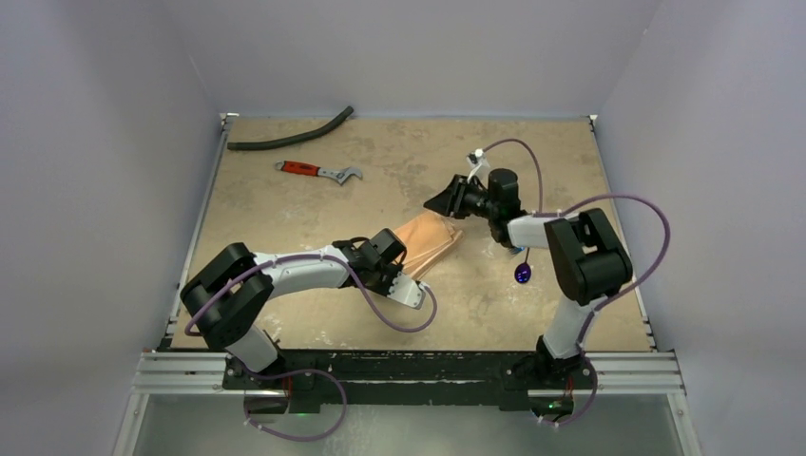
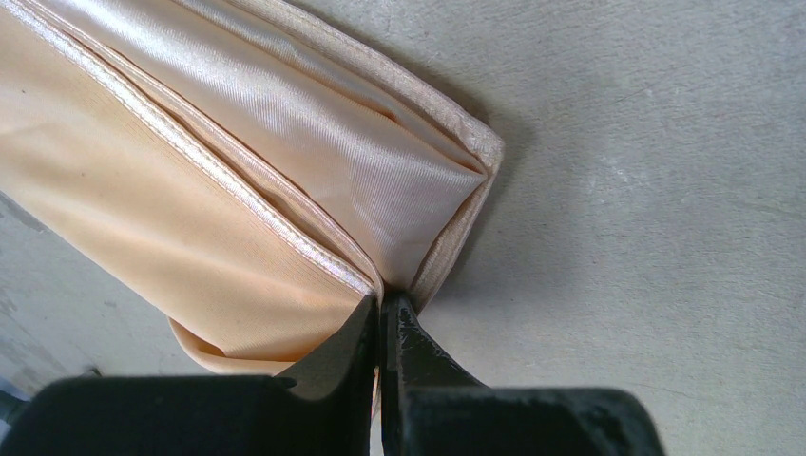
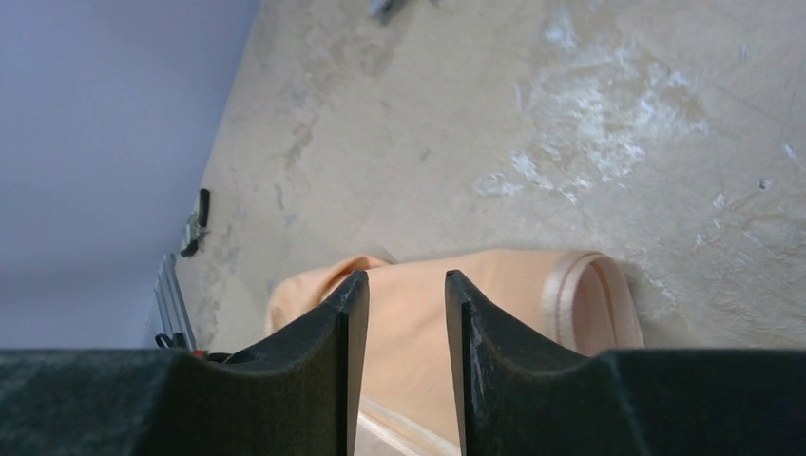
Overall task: Fold the napkin into a case and place the utensils inside
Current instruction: Smooth out the 2/3-rectangle-folded napkin at the center of the board.
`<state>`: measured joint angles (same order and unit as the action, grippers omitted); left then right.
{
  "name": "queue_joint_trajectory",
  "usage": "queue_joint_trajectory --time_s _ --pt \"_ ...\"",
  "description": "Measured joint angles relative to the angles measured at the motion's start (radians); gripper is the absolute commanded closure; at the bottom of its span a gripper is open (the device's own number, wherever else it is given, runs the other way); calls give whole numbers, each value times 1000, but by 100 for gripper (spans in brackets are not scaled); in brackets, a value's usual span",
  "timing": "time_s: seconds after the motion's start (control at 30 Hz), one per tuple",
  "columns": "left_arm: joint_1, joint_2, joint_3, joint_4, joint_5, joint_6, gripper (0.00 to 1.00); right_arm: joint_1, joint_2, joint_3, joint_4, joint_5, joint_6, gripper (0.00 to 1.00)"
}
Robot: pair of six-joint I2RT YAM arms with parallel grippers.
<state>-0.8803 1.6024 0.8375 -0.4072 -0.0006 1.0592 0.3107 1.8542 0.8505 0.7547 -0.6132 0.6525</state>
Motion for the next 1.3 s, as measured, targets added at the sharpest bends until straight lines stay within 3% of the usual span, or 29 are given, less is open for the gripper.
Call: queue_joint_trajectory --time_s 0.13,0.3,0.5,0.73,0.77,0.83,1.1,1.3 --pt "0 0 0 0 -3 0 100 -2 -101 -76 33 21 -6 76" --pt "0 0 0 0 -10 2 100 -6 -72 -242 80 72 21 86" --pt "2 -1 -5 21 -49 13 60 -9 -77 -397 213 145 95 90" --pt "3 -17 36 -39 -35 -51 36 11 -221 -537 228 265 134 88" --pt "3 -24 53 -68 -18 -74 21 13 -250 -550 216 279 137 88" --pt "3 -64 87 -119 29 -119 12 18 -308 -564 192 299 140 88" --pt "8 -309 108 -148 181 -297 5 82 -475 -463 0 362 95 89" --pt "163 -281 118 -127 222 -534 19 194 -388 -300 -31 389 42 96"
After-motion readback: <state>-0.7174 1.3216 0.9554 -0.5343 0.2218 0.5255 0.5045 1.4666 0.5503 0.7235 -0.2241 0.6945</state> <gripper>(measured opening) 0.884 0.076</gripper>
